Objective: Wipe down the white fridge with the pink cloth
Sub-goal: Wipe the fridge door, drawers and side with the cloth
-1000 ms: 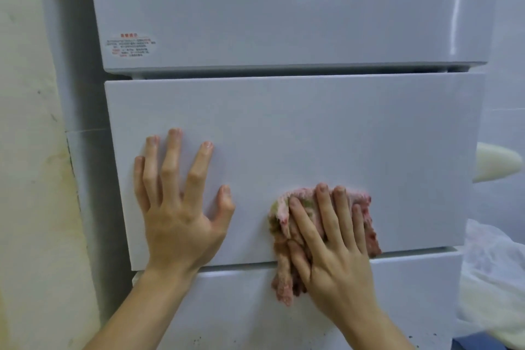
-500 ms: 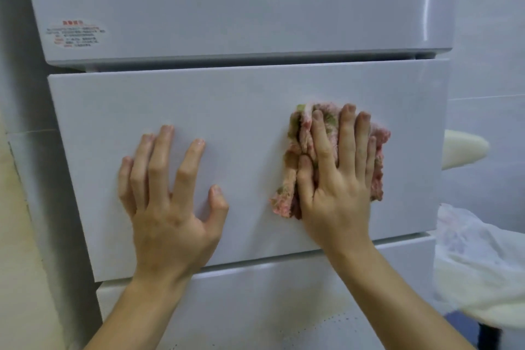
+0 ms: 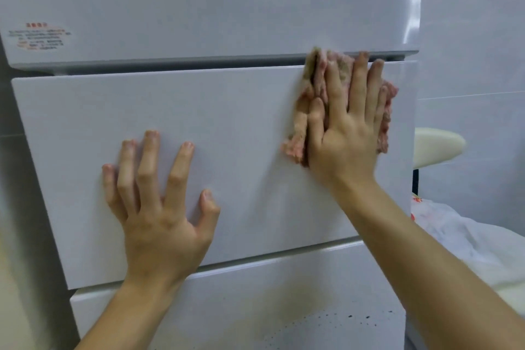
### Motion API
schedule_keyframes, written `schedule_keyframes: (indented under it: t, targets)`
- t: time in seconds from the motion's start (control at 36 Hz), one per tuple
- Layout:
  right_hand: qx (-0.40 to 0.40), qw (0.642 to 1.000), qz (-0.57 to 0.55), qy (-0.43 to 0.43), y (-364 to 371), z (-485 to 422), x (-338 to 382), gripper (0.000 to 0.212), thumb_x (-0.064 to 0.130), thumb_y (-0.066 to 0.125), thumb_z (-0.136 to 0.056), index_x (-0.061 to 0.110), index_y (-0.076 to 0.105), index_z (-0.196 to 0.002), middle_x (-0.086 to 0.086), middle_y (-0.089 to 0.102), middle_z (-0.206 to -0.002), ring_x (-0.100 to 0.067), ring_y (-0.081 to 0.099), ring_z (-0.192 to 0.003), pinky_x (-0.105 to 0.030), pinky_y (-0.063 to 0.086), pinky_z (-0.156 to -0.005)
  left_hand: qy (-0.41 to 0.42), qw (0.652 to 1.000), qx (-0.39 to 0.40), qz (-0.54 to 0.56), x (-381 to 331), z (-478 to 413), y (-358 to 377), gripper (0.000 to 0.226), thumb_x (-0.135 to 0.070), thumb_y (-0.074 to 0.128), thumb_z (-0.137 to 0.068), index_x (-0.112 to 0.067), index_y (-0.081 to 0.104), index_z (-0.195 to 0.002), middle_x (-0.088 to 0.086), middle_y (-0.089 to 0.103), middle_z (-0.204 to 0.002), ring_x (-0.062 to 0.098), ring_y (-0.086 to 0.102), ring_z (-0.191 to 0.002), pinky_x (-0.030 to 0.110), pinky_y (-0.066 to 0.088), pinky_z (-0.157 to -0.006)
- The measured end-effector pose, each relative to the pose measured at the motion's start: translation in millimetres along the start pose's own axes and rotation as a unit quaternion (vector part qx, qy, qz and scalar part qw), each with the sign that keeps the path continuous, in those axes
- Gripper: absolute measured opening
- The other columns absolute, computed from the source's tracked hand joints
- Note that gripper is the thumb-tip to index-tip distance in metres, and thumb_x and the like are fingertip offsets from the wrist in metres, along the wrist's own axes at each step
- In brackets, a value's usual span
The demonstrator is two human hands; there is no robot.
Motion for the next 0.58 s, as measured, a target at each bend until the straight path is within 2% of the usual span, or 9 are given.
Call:
schedule_keyframes:
  t: [0.08, 0.19, 0.28, 0.44, 0.58]
  targets:
    - [-0.018, 0.999, -0.003, 0.027, 0, -21, -1, 0.056, 0.036, 0.036, -0.109, 0.019, 0.037, -0.162, -0.021, 0.023, -0.171, -0.042, 0.015, -0.16, -0.055, 0.007, -0.131, -0.006, 1.0, -0.003, 0.005, -1, -1, 1, 0.059, -0.034, 0.053, -0.094, -0.012, 0.055, -0.149, 0.024, 0.037, -0.162, 0.046, 0.026, -0.153, 0.066, 0.015, -0.125]
    - [-0.024, 0.999, -0.005, 0.022, -6, 11, -10, 0.053, 0.033, 0.039, -0.11, 0.017, 0.04, -0.16, -0.022, 0.025, -0.17, -0.042, 0.017, -0.16, -0.055, 0.01, -0.131, -0.009, 1.0, -0.01, 0.007, -2, -1, 1, 0.058, -0.033, 0.053, -0.094, -0.01, 0.055, -0.147, 0.024, 0.036, -0.162, 0.045, 0.025, -0.153, 0.065, 0.014, -0.125]
    - [-0.001, 1.0, -0.006, 0.019, -11, 53, -23, 0.055, 0.036, 0.033, -0.111, 0.014, 0.039, -0.161, -0.024, 0.023, -0.17, -0.042, 0.015, -0.16, -0.057, 0.012, -0.131, -0.005, 1.0, -0.013, 0.009, -1, 0, 2, 0.058, -0.033, 0.053, -0.095, -0.01, 0.054, -0.148, 0.024, 0.034, -0.163, 0.046, 0.025, -0.153, 0.065, 0.014, -0.126]
    - [0.057, 0.998, 0.029, 0.01, -24, 131, -58, 0.055, 0.039, 0.03, -0.113, 0.017, 0.028, -0.163, -0.022, 0.019, -0.171, -0.041, 0.013, -0.161, -0.05, 0.007, -0.132, -0.003, 1.0, -0.013, 0.009, -1, 0, 3, 0.058, -0.033, 0.053, -0.095, -0.011, 0.053, -0.149, 0.023, 0.034, -0.163, 0.045, 0.025, -0.153, 0.067, 0.015, -0.125]
    - [0.054, 0.997, 0.035, 0.03, -22, 100, -67, 0.061, 0.03, 0.04, -0.105, 0.013, 0.033, -0.163, -0.023, 0.017, -0.171, -0.04, 0.01, -0.161, -0.053, 0.007, -0.132, -0.007, 1.0, -0.018, 0.005, -1, 1, 4, 0.058, -0.034, 0.051, -0.096, -0.01, 0.054, -0.149, 0.023, 0.035, -0.162, 0.045, 0.025, -0.153, 0.068, 0.014, -0.124]
Point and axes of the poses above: each hand's wrist, its own z-axis away from the middle knuckle, its own y-axis out of the palm, x = y × z, the point moved 10 cm from there along -z, towards the middle knuckle
